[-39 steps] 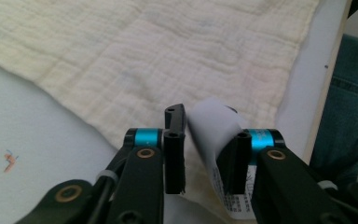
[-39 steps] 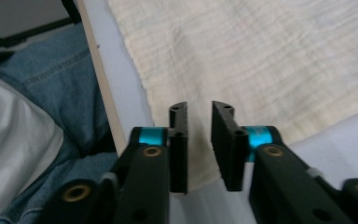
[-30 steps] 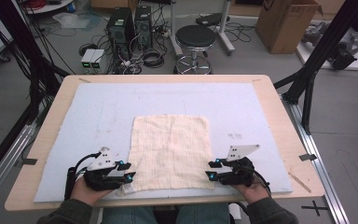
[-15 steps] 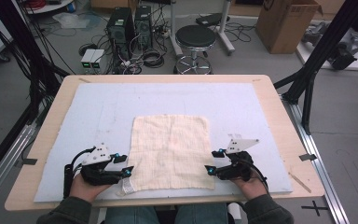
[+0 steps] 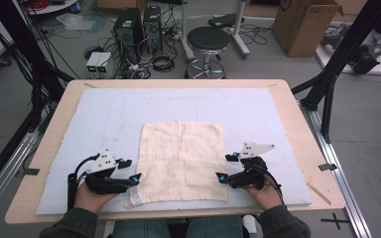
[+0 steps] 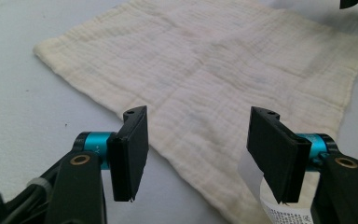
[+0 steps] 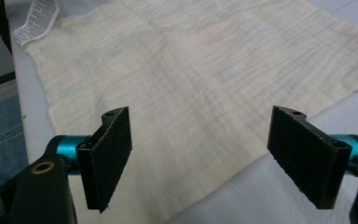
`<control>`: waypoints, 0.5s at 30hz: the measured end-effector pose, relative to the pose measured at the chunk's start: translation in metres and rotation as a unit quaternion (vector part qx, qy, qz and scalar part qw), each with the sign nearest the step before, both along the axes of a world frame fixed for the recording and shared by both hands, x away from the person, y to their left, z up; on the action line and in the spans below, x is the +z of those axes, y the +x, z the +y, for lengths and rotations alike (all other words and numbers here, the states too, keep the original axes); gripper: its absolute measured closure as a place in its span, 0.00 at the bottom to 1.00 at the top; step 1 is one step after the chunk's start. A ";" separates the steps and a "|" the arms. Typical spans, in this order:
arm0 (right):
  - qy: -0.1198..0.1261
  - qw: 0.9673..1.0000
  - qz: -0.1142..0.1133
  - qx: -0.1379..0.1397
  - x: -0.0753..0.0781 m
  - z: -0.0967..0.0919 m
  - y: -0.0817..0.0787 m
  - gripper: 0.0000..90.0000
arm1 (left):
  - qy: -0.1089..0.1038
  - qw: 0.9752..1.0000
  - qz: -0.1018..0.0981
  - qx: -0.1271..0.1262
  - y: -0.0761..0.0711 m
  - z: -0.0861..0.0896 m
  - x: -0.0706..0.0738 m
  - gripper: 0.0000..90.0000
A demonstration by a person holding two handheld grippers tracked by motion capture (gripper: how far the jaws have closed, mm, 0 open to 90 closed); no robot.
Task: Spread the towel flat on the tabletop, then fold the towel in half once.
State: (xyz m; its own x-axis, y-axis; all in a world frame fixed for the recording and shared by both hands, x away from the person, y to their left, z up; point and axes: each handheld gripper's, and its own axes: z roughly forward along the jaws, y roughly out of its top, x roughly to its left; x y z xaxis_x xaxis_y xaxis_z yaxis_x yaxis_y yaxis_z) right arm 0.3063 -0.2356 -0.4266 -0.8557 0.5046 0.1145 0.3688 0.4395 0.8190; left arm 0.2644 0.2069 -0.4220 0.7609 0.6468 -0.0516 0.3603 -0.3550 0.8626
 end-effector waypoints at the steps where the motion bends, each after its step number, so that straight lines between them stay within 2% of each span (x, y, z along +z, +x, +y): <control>1: 0.000 1.000 0.000 0.000 0.000 0.000 0.000 0.24 | 0.000 1.000 0.000 0.000 0.000 0.000 0.000 0.43; 15: -0.001 1.000 -0.002 -0.003 0.001 -0.001 -0.001 0.24 | 0.010 1.000 -0.003 -0.006 -0.001 -0.001 0.001 0.42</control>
